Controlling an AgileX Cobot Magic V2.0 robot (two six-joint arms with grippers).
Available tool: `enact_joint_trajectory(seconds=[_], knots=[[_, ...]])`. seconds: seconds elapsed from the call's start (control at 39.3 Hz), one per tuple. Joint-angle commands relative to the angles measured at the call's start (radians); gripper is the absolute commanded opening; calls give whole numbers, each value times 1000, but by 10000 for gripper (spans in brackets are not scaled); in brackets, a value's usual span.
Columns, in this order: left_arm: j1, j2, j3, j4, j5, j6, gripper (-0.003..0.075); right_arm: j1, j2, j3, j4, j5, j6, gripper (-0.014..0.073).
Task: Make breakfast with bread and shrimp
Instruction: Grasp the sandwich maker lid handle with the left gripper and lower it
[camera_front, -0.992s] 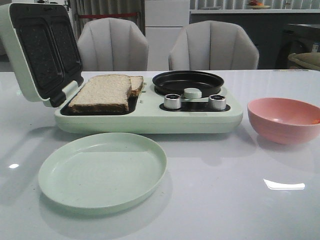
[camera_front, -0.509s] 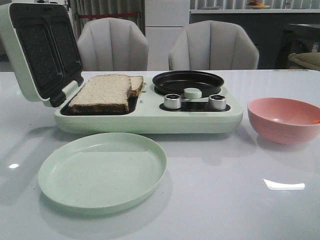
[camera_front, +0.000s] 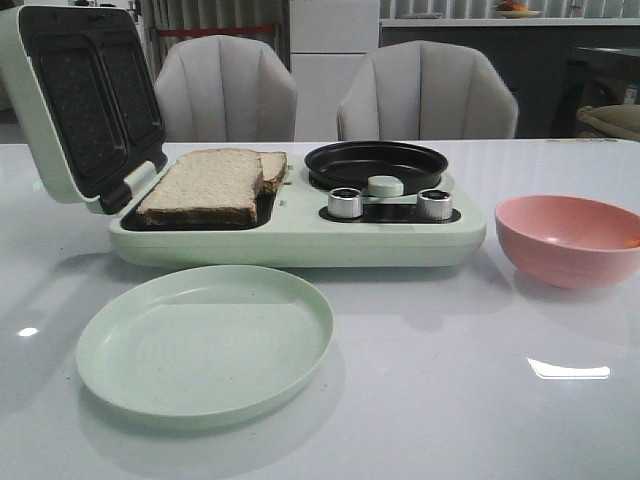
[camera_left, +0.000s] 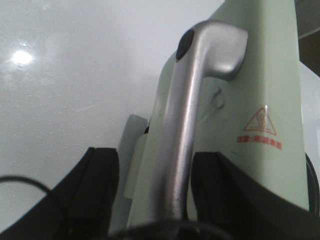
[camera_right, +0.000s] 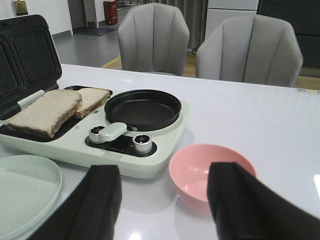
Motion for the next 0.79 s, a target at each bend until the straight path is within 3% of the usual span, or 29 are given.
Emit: enact_joint_trajectory(seconds=[0.0,0.33,0.56,0.76], knots=[[2,-25,-33,-125,0,70,387,-1,7,-29,1,-87,-2,484],[-77,2,-33,-307,34,315,387,-1,7,-29,1,-87,-2,484],[-207,2,-33,-257,12,382,386,-1,7,-29,1,-87,-2,484],[-352,2,-33,-84,-45,382,386,-1,7,-29,1,-87,-2,484]])
